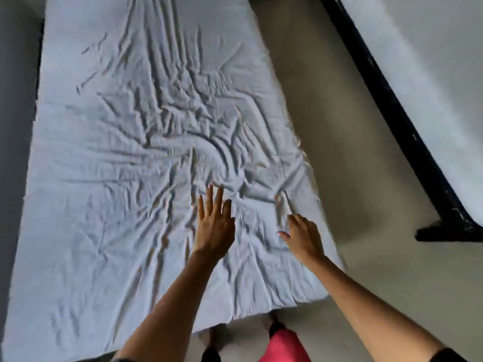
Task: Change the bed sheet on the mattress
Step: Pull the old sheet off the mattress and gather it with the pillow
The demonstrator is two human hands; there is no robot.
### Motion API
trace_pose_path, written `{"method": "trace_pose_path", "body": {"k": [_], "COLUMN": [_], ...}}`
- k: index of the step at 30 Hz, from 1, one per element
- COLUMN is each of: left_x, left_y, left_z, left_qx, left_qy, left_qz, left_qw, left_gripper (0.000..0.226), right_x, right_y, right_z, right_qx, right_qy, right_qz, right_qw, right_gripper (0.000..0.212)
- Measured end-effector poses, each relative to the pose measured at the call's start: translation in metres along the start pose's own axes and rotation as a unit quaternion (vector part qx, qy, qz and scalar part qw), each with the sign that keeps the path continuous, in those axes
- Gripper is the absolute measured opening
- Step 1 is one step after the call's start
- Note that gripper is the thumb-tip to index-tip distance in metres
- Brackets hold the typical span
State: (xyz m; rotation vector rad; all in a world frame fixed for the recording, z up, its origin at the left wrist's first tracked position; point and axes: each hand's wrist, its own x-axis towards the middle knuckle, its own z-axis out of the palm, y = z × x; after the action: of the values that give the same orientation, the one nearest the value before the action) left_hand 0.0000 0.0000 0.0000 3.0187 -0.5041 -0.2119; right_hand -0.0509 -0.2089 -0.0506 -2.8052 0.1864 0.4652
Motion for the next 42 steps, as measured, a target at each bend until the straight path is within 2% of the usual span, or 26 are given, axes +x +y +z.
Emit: {"method": "trace_pose_path", "body": {"k": [2, 5, 6, 10, 12, 17, 20, 23, 25, 27, 30, 31, 32, 33, 35, 36, 37, 38, 40, 41, 42], "left_x": [0.002, -0.003, -0.004, -0.005, -0.004, -0.002, 0.005, 0.01, 0.005, -0.006, -0.025, -0.03, -0.035, -0.038, -0.035, -0.031, -0.029, -0.026, -0.029, -0.035, -0.042], "left_y": [0.013, 0.028, 0.03, 0.039, 0.044, 0.055, 0.055, 0.056, 0.06, 0.057, 0.031, 0.019, 0.008, 0.0, -0.009, -0.009, -0.014, -0.017, -0.022, -0.024, -0.026], "left_z": [0.044, 0.106, 0.124, 0.173, 0.177, 0.163, 0.146, 0.129, 0.116, 0.102, 0.085, 0.083, 0.08, 0.078, 0.067, 0.059, 0.051, 0.045, 0.042, 0.042, 0.044], "left_qx": [-0.011, -0.021, -0.028, -0.067, -0.091, -0.148, -0.179, -0.239, -0.257, -0.267, -0.269, -0.275, -0.274, -0.266, -0.248, -0.236, -0.219, -0.198, -0.181, -0.194, -0.215], "left_qy": [-0.001, -0.043, -0.05, -0.073, -0.087, -0.075, -0.069, -0.073, -0.002, 0.079, 0.121, 0.124, 0.124, 0.126, 0.146, 0.15, 0.162, 0.18, 0.212, 0.225, 0.225], "left_qz": [0.0, -0.005, 0.0, 0.0, -0.01, -0.013, -0.008, 0.013, 0.031, -0.008, -0.108, -0.142, -0.162, -0.161, -0.122, -0.095, -0.073, -0.057, -0.062, -0.091, -0.129], "left_qw": [1.0, 0.999, 0.998, 0.995, 0.992, 0.986, 0.981, 0.968, 0.966, 0.961, 0.949, 0.943, 0.94, 0.942, 0.95, 0.955, 0.959, 0.962, 0.958, 0.951, 0.942], "left_gripper": [0.051, 0.059, 0.062, 0.067, 0.067, 0.087, 0.094, 0.074, 0.044, 0.025, 0.008, 0.008, 0.017, 0.024, 0.029, 0.031, 0.034, 0.036, 0.034, 0.029, 0.024], "right_x": [0.008, 0.02, 0.025, 0.032, 0.037, 0.019, 0.008, 0.003, -0.001, -0.002, 0.001, 0.005, 0.01, 0.014, 0.022, 0.026, 0.028, 0.03, 0.035, 0.04, 0.048], "right_y": [0.023, 0.049, 0.052, 0.061, 0.06, 0.033, 0.019, -0.003, -0.026, -0.048, -0.067, -0.067, -0.064, -0.06, -0.053, -0.053, -0.064, -0.072, -0.092, -0.1, -0.107], "right_z": [0.036, 0.085, 0.099, 0.14, 0.136, 0.09, 0.054, 0.022, 0.0, -0.021, -0.035, -0.033, -0.028, -0.022, -0.008, -0.001, 0.003, 0.009, 0.016, 0.01, 0.007], "right_qx": [0.009, 0.017, 0.034, 0.084, 0.121, 0.214, 0.24, 0.275, 0.296, 0.311, 0.275, 0.249, 0.223, 0.188, 0.082, 0.03, -0.013, -0.017, 0.036, 0.055, 0.069], "right_qy": [-0.008, 0.016, 0.032, 0.221, 0.266, 0.279, 0.288, 0.253, 0.226, 0.208, 0.195, 0.194, 0.182, 0.164, 0.098, 0.071, 0.043, 0.032, 0.074, 0.109, 0.136], "right_qz": [0.022, 0.041, 0.032, -0.019, -0.016, 0.059, 0.037, -0.022, -0.058, -0.107, -0.166, -0.182, -0.205, -0.231, -0.283, -0.295, -0.309, -0.316, -0.317, -0.314, -0.326], "right_qw": [1.0, 0.999, 0.998, 0.971, 0.956, 0.934, 0.927, 0.927, 0.926, 0.921, 0.927, 0.931, 0.935, 0.94, 0.951, 0.952, 0.95, 0.948, 0.945, 0.941, 0.933], "right_gripper": [0.054, 0.07, 0.069, 0.024, 0.022, 0.023, 0.023, 0.018, 0.012, 0.012, 0.013, 0.009, 0.007, 0.026, 0.083, 0.103, 0.109, 0.099, 0.036, 0.024, 0.029]}}
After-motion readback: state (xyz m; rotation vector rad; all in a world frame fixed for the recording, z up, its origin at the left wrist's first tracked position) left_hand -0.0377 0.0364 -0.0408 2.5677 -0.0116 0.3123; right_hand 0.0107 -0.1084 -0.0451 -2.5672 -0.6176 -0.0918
